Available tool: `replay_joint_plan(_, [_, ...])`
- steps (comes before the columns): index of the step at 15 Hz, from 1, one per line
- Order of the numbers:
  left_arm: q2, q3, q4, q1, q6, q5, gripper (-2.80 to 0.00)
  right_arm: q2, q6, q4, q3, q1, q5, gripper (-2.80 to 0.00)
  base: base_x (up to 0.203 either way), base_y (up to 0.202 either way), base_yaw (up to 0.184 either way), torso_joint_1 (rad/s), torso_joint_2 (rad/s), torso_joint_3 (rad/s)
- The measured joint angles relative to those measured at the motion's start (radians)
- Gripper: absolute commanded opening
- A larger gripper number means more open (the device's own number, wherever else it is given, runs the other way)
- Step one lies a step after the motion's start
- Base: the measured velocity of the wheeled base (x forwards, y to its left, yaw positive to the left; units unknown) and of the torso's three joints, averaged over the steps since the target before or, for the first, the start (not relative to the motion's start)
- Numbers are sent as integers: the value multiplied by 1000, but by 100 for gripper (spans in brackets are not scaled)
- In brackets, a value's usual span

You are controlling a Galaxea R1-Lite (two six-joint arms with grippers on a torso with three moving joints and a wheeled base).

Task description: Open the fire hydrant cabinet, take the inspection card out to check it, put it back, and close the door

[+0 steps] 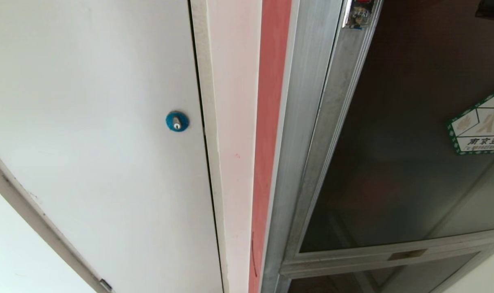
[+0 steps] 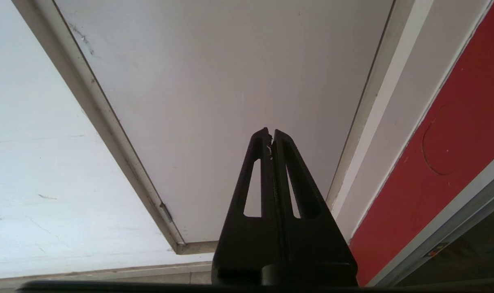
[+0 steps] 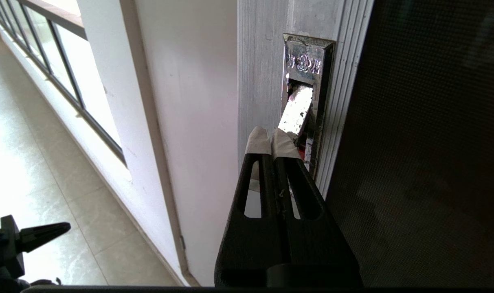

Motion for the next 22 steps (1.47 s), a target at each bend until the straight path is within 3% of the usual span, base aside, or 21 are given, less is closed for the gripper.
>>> replay_joint_plan(22, [0,0,0,0,0,-1,-280,52,-4,-1,-18,-86,5,-280,0,0,0,0,0,0])
